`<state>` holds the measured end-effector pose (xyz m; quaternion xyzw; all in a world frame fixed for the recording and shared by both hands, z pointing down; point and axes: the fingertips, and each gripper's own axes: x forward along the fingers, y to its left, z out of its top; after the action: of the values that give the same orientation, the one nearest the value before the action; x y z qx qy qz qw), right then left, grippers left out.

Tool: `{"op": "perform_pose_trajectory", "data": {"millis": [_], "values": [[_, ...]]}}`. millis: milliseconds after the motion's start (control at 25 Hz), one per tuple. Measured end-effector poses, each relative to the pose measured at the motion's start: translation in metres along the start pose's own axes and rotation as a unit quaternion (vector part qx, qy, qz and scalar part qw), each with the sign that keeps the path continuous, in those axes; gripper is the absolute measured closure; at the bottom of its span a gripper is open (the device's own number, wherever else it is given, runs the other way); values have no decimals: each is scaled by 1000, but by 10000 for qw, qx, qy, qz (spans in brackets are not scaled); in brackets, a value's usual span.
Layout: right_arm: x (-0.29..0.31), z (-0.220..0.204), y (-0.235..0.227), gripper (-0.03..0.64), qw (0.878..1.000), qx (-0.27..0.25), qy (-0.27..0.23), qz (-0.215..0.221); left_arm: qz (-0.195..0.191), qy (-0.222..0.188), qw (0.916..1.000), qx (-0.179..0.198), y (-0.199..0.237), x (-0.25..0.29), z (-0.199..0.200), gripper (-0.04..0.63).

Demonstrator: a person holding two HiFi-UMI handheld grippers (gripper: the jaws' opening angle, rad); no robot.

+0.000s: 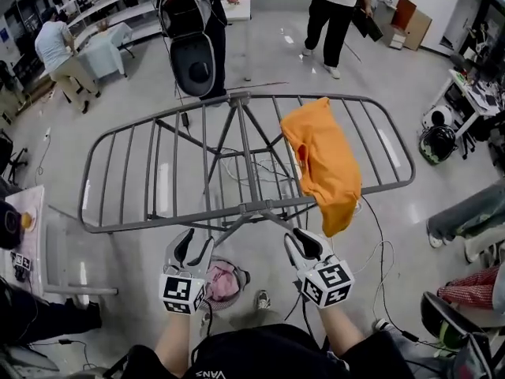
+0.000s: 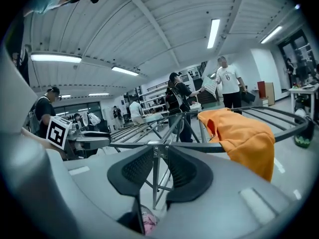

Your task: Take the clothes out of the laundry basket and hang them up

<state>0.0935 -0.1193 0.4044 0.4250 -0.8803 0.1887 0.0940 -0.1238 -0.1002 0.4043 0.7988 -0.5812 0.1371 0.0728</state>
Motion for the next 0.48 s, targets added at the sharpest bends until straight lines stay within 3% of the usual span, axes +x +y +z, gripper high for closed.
{"op": "perform_pose_trajectory", "data": {"millis": [200,480], "values": [[8,-35,20,518,9997,185,181,22,50,267,9996,-46,15,-18,-39,419],[25,-101,65,518,9970,559,525,-118,-300,962,9949,-32,44,-47,-124,419]]}}
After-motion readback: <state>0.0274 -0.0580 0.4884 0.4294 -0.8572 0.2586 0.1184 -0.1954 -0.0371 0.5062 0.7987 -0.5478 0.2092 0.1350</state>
